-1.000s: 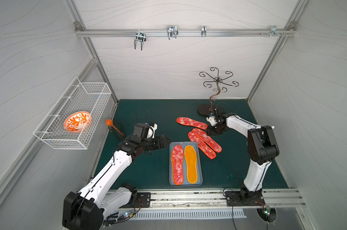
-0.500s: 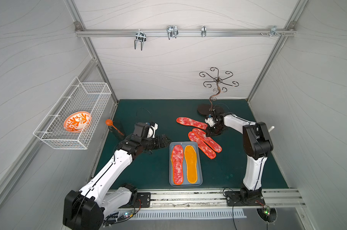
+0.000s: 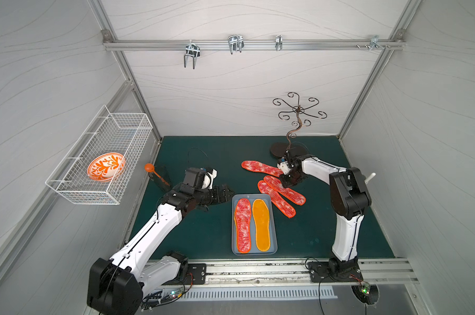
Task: Put the insoles into the storage box
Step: Pick up the insole from the center of the board.
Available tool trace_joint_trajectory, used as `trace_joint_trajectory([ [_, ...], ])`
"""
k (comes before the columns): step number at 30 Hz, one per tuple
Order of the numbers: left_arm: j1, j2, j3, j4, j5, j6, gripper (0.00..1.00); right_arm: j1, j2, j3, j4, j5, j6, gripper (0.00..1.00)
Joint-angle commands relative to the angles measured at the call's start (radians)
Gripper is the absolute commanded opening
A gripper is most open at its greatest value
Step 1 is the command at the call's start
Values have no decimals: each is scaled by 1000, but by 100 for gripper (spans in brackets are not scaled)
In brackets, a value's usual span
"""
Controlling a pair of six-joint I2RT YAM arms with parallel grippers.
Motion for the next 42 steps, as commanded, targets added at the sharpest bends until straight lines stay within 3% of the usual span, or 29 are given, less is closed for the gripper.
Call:
trace_joint_trajectory([
  [1,-4,-3,35,17,15,18,98,0,15,-71,3,-1,25,0],
  [11,-20,-16,-19,182,-9,-101,93,-42,-297,-154,90,-135,181,0],
  [18,-154,30,-34,395,-140,-234,88,-21,-583,-310,253,-171,460,0],
  [23,-244,116,-5,556,-176,-320,83,58,-736,-413,353,-78,688,0],
  [32,-355,293,113,660,-154,-361,74,198,-848,-497,401,11,956,0],
  [38,-386,369,167,674,-109,-365,68,251,-858,-504,400,30,986,0],
  [42,-394,415,203,647,-61,-355,59,258,-858,-516,430,4,1007,0],
])
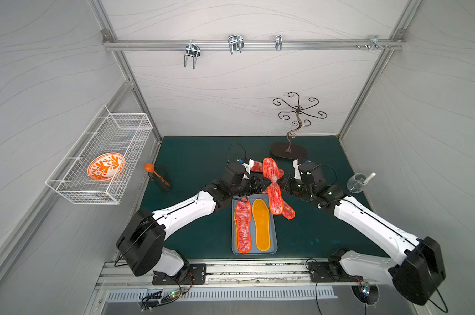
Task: Put the insoles into the storage box
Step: Pick up the insole from the center of the board.
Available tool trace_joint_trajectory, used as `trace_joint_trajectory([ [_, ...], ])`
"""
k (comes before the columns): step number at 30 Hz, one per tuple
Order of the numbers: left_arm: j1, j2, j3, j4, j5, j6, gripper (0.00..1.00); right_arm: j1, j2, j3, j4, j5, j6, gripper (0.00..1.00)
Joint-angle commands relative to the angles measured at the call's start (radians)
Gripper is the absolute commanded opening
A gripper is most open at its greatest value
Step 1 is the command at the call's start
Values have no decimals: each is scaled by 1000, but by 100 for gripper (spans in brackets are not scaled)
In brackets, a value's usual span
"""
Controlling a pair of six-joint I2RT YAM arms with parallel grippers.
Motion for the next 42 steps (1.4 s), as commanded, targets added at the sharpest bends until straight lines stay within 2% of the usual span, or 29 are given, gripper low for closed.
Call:
trace_joint_trajectory([
  [1,-12,34,65,25,57,9,57,12,-22,-3,31,3,36,0],
  [4,-15,52,82,5,82,20,51,11,-32,-9,30,11,36,0],
  [9,-14,64,106,-51,98,52,37,11,-46,-24,37,5,48,0],
  [20,-14,47,139,-156,97,132,0,11,-68,-35,10,17,30,0],
  [32,7,6,121,-203,84,177,0,1,-91,-47,-9,6,5,0],
  [38,7,8,114,-172,122,174,0,1,-67,-49,1,-57,-11,7],
  [42,6,-4,99,-157,146,172,0,-28,-51,-66,38,-145,-58,18],
])
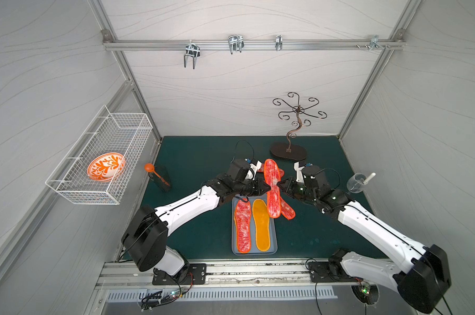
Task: Put the insoles into the storage box
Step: Pick up the insole from the center of the board, then place the insole in the storage box.
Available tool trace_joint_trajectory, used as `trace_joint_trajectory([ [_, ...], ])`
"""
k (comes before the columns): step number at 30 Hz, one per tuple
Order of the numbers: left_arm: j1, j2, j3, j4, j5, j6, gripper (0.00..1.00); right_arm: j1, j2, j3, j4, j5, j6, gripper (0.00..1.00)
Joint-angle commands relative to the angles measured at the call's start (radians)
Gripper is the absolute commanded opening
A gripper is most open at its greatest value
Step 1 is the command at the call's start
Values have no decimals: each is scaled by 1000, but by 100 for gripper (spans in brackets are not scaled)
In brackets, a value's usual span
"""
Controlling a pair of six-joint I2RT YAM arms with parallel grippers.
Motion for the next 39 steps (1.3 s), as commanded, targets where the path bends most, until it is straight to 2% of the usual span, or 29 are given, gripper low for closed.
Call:
trace_joint_trajectory([
  [1,6,-37,0,34,40,14,0,-30,13,-25,39,-90,-68,21],
  [5,6,-50,-17,46,63,8,0,-65,24,9,7,-162,-143,36],
  [12,6,-83,-100,70,51,-20,0,-119,-29,40,-86,-187,-211,47],
  [19,-31,-120,-325,266,-27,-170,0,-173,-103,20,-202,-198,-284,58],
  [22,-63,-110,-366,285,-56,-179,0,-189,-136,-6,-225,-186,-286,64],
  [29,-95,-35,-458,373,-71,-203,0,-219,-160,-20,-251,-186,-300,68],
  [39,-123,57,-469,406,-63,-210,0,-237,-166,-29,-252,-189,-290,69],
])
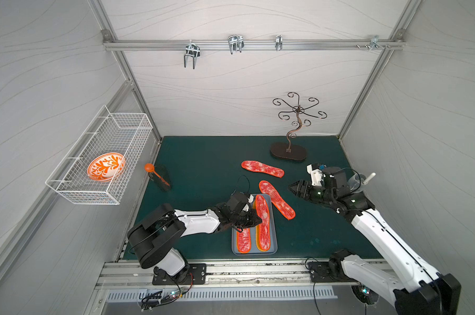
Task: Put the insoles into the storage box
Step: Place the insole in the storage box.
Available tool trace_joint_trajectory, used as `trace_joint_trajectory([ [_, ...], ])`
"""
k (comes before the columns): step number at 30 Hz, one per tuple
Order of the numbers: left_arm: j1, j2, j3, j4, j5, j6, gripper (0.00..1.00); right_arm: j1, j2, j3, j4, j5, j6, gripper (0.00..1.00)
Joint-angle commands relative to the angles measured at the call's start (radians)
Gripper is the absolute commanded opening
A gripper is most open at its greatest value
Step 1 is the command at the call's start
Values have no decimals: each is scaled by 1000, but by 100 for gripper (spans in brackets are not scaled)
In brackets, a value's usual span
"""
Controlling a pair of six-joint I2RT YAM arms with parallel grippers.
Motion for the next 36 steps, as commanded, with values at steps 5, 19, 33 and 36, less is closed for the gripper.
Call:
trace_joint_trajectory([
  [5,-12,22,-11,60,-8,-21,0,-22,-28,-25,-16,-7,1,69],
  [19,-15,30,-7,-28,-33,7,1,-39,-39,-46,-13,-3,9,69],
  [33,-17,-34,63,-197,-54,66,38,-48,-33,-31,-26,12,-22,70],
  [36,-17,-57,88,-245,-56,82,43,-50,-30,-25,-38,20,-45,72],
])
